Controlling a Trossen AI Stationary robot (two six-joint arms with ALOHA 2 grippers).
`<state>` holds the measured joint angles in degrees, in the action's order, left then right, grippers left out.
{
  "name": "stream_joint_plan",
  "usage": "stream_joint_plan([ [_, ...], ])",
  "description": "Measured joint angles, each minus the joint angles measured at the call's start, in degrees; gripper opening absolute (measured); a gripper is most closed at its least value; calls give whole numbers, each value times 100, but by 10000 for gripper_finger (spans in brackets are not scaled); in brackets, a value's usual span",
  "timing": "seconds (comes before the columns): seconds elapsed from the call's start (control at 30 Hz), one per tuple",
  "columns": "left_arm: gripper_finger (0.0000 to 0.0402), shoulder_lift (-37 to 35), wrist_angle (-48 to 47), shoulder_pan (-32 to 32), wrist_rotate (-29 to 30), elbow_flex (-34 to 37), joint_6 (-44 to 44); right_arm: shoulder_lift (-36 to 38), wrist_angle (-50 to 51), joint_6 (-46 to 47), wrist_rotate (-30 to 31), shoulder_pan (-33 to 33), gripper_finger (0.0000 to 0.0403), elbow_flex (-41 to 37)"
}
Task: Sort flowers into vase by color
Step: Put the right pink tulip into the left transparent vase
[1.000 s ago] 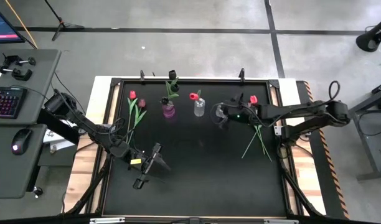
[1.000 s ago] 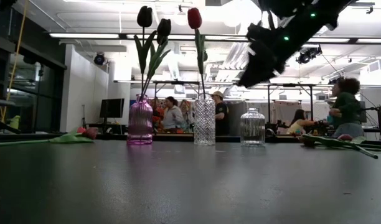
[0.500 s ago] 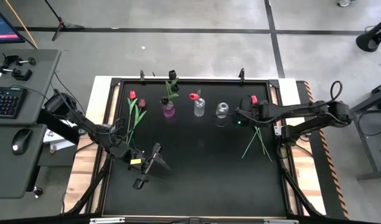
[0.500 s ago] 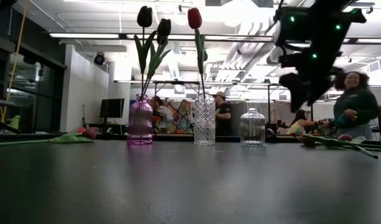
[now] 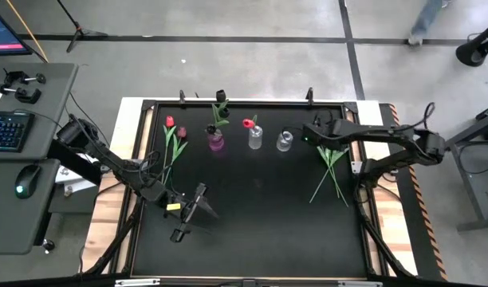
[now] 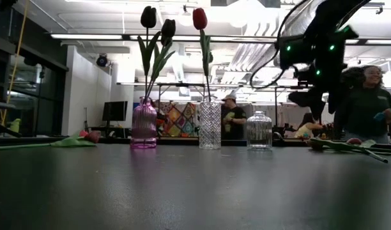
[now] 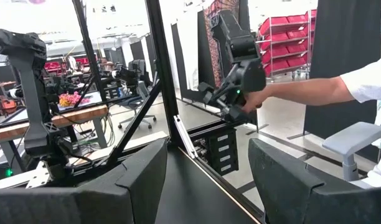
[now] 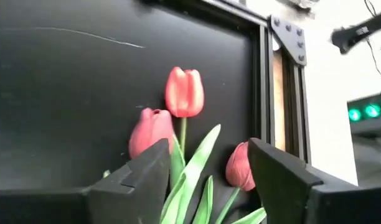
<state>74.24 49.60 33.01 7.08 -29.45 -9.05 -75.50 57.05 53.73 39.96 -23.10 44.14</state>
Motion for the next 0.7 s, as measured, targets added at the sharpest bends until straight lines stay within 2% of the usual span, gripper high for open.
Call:
stream_joint_plan([
  [0.27, 213, 0, -24, -1, 0, 0, -3, -911, -445, -577, -124, -621, 154, 0],
  [0.57, 213, 0, -41, 0, 1, 0, -1, -1573, -805, -789, -121, -840, 42, 0],
  [0.7, 213, 0, -41, 0, -1, 0, -3, -1588, -1339, -1199, -505, -827, 5, 0],
])
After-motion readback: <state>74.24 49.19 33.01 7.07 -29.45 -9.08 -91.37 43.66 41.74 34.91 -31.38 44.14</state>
